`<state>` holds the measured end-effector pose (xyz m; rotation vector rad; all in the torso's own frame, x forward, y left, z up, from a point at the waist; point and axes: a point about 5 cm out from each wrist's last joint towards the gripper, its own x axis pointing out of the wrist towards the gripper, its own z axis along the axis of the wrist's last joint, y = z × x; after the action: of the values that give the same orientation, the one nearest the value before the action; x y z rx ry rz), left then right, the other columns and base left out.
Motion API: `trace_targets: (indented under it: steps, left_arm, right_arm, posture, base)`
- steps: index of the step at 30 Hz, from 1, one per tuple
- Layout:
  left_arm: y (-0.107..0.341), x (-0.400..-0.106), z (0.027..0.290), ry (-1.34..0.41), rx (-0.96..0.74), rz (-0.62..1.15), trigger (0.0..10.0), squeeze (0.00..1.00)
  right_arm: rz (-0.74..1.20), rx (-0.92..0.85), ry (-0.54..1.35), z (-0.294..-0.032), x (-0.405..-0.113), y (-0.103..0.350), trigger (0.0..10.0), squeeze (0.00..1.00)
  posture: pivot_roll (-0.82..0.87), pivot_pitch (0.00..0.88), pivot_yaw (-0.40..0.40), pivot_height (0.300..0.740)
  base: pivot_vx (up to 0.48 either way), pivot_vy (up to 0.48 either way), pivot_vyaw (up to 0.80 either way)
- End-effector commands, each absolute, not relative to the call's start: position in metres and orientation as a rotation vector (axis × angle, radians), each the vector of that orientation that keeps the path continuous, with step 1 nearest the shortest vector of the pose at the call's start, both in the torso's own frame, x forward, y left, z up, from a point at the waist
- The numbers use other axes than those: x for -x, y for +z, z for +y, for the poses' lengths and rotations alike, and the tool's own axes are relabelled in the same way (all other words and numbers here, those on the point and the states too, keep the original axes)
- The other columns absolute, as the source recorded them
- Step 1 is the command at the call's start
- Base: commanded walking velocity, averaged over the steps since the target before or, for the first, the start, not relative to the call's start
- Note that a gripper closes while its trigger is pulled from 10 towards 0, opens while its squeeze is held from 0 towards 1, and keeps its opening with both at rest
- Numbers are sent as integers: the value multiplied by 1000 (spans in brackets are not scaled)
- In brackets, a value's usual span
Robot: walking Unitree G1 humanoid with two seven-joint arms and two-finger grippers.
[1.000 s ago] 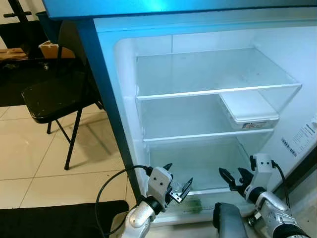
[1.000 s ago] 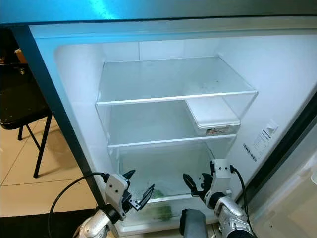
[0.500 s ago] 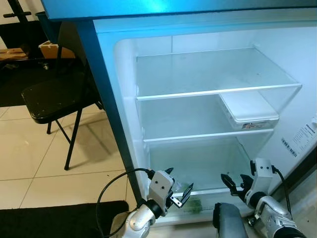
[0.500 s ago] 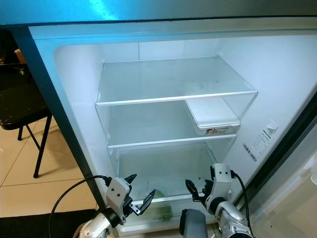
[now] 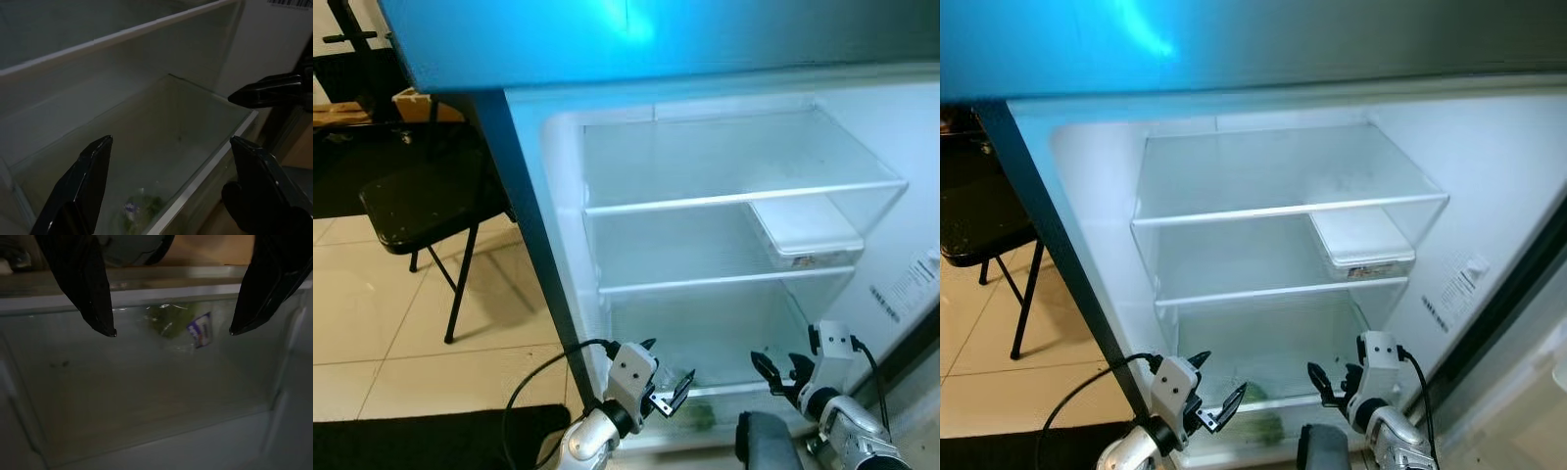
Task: Restocking fridge
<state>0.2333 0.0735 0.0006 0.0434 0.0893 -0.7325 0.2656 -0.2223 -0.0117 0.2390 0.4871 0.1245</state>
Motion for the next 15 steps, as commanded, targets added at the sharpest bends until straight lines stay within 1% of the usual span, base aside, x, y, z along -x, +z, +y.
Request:
trace_targets:
  steps: [1,9,12,15]
  left_arm:
    - [2,-237,79,-718,-57,84,10000,0]
    - [-4,-235,85,-703,-61,120,10000,0]
    - [-9,-232,83,-736,-57,164,10000,0]
    - [-17,-223,77,-839,-91,222,10000,0]
  right_arm:
    - [522,-246,91,-224,-256,-20,10000,0]
    - [553,-260,67,-227,-246,-28,10000,0]
    - [571,-259,51,-229,-242,-31,10000,0]
    - [587,-269,34,-231,-236,-35,10000,0]
  posture:
    - [6,0,0,582]
    - [6,0,2,582]
    - [6,0,1,582]
    - [5,0,1,582]
  base:
    - [0,0,0]
    - [0,0,0]
    - [0,0,0]
    - [0,0,0]
